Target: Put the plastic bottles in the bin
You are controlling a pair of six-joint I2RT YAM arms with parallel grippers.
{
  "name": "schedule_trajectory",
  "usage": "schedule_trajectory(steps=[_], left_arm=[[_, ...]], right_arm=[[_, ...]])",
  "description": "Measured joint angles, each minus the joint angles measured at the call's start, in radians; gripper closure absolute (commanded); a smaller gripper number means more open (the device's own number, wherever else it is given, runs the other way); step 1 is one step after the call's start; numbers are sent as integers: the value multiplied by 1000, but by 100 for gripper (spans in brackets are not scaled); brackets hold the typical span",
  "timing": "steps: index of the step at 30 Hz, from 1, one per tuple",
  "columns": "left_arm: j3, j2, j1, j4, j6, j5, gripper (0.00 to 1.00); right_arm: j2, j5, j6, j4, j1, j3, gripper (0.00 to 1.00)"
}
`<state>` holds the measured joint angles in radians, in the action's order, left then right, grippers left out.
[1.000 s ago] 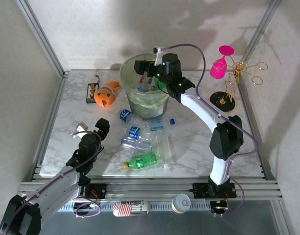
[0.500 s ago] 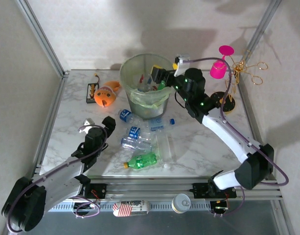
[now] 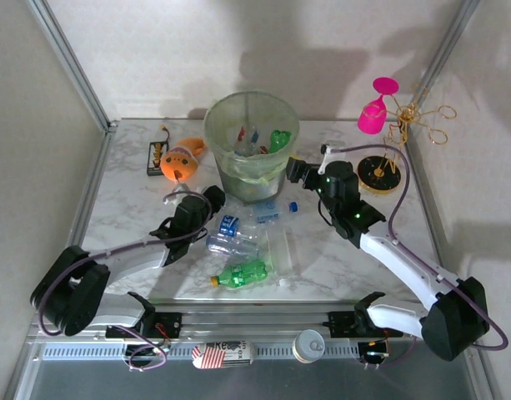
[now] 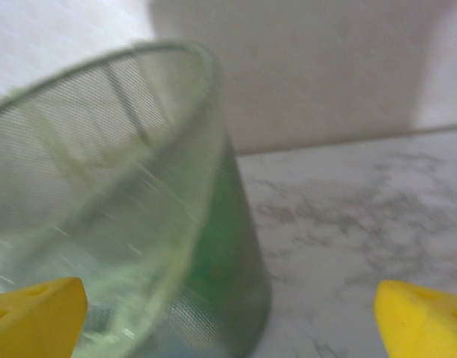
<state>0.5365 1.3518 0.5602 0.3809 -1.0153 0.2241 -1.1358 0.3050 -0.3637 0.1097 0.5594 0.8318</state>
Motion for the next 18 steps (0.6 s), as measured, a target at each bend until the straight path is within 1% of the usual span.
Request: schedule_trajectory(steps=[4, 10, 18], left_arm=[[61, 63, 5, -16, 15, 11, 0], [155, 162, 6, -66, 38, 32, 1], [301, 304, 6, -137, 62, 56, 0]], right_arm=[[51, 36, -74, 2, -23, -126, 1], [70, 34, -179, 26, -43, -264, 1], [69, 24, -228, 68, -45, -289, 1]])
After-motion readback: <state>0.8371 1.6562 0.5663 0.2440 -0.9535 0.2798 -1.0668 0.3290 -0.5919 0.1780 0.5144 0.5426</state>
